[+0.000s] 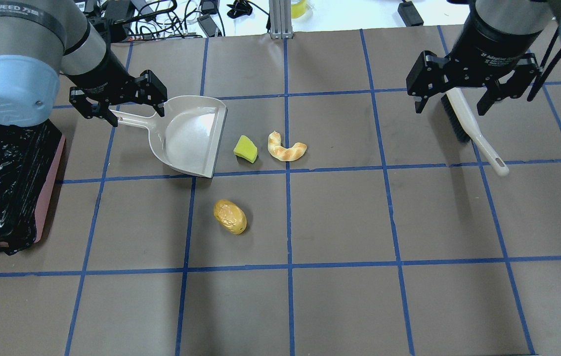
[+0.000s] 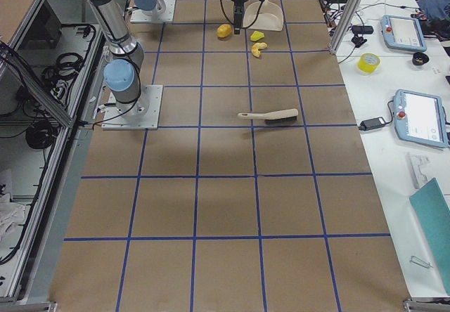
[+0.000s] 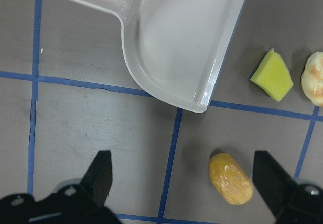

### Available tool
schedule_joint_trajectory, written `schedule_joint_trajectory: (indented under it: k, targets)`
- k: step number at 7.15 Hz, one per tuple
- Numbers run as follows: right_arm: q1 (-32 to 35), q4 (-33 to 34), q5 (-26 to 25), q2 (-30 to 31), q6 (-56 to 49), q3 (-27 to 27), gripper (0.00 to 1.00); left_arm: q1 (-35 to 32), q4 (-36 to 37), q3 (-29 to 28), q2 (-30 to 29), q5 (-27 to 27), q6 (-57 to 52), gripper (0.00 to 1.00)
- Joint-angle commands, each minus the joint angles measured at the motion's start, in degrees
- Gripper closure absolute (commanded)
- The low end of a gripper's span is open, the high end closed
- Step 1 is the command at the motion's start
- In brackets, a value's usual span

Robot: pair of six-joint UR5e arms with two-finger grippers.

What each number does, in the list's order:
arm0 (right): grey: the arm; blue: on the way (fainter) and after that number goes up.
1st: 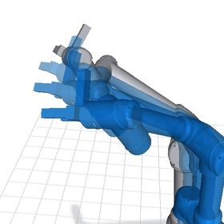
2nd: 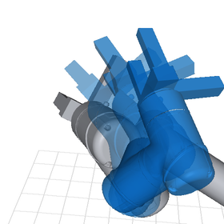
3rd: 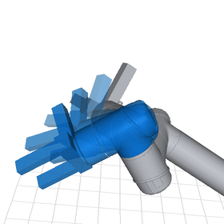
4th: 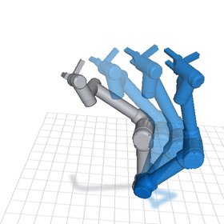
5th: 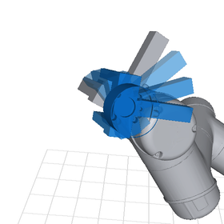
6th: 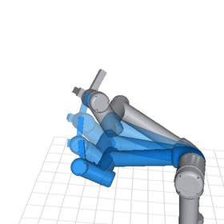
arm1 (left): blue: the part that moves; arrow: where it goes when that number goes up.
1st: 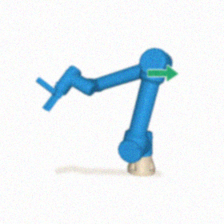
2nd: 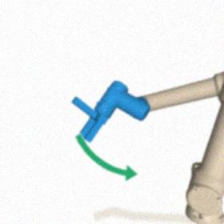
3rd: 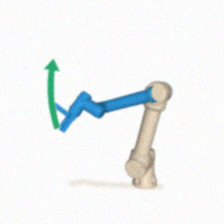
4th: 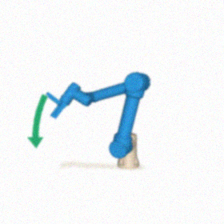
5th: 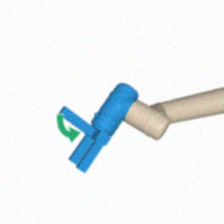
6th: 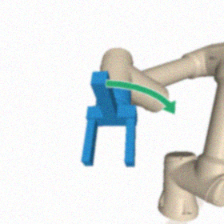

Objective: Sweep and dump trash into bin
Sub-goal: 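Move the right gripper down over the white brush handle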

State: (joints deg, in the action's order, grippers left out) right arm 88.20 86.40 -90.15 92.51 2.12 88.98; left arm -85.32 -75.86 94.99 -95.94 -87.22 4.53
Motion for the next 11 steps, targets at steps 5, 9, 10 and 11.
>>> schedule_joint_trajectory:
  k: [5, 9, 10, 11]
  targets:
    - [-1.36, 0.87, -0.29, -1.36, -10.29, 0.66, 0.0, -0.11, -0.52, 0.19, 0.66, -0.32, -0.05, 0.0]
    - [-11.02, 6.66, -5.35, -12.68, -23.55, 0.67, 0.0, -0.11, -0.52, 0.19, 0.84, -0.32, -0.04, 0.0]
    - [-12.16, 6.77, -7.39, -13.57, -25.74, 1.54, 0.0, -0.11, -0.52, 0.19, 0.84, -0.4, -0.05, 0.0]
    - [-14.61, 9.38, -8.36, -14.8, -28.11, 3.63, 0.0, -0.11, -0.52, 0.19, 0.84, -0.32, -0.05, 0.0]
